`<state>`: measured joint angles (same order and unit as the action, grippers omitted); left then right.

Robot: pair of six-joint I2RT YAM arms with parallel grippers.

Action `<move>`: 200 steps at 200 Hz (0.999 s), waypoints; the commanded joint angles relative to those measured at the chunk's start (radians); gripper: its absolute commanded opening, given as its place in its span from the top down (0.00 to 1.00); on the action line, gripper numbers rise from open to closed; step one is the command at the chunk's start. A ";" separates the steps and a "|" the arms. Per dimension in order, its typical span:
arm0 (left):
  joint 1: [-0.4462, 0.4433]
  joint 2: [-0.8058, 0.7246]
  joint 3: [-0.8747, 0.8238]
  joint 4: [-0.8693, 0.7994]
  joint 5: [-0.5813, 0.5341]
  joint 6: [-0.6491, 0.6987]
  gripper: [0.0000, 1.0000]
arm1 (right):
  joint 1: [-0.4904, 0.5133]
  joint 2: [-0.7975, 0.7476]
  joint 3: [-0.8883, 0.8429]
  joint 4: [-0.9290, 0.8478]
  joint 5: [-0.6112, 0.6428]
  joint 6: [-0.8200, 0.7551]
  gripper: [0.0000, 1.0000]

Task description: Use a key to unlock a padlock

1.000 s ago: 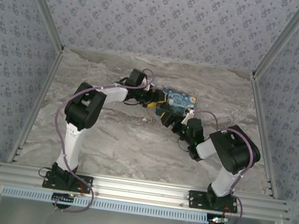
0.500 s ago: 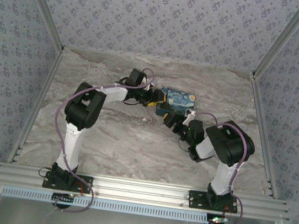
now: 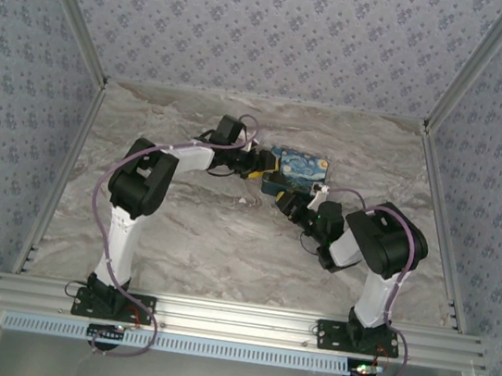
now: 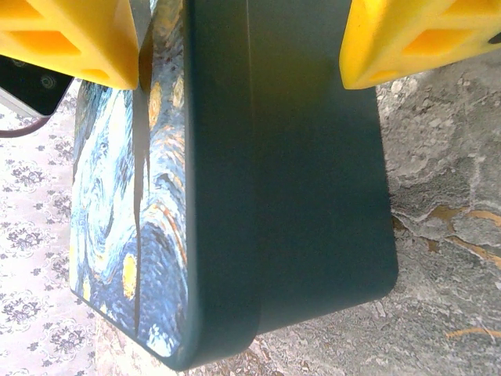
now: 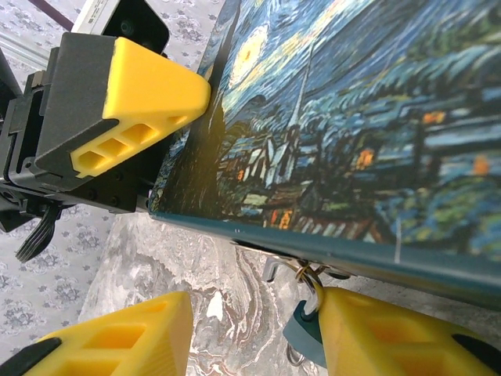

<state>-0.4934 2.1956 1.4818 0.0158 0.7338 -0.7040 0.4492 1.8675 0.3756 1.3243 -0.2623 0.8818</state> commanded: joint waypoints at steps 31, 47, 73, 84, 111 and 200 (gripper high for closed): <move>-0.005 0.000 -0.041 -0.053 -0.048 0.005 0.33 | -0.011 0.043 0.031 0.027 -0.029 -0.007 0.54; -0.004 0.000 -0.044 -0.053 -0.048 0.005 0.34 | -0.016 0.049 0.036 0.031 -0.035 -0.006 0.58; -0.005 0.000 -0.047 -0.048 -0.050 0.002 0.34 | -0.018 0.050 0.034 0.025 -0.033 -0.004 0.65; -0.005 0.000 -0.049 -0.047 -0.051 0.000 0.34 | -0.020 0.050 0.034 0.018 -0.030 -0.006 0.68; -0.003 -0.004 -0.053 -0.047 -0.055 0.000 0.35 | -0.030 0.055 0.045 -0.003 -0.035 0.003 0.78; 0.000 -0.025 -0.077 -0.037 -0.069 -0.002 0.35 | -0.033 0.061 0.033 -0.005 -0.032 0.015 0.97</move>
<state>-0.4900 2.1799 1.4479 0.0578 0.7136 -0.7082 0.4141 1.9114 0.3965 1.3140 -0.2737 0.8776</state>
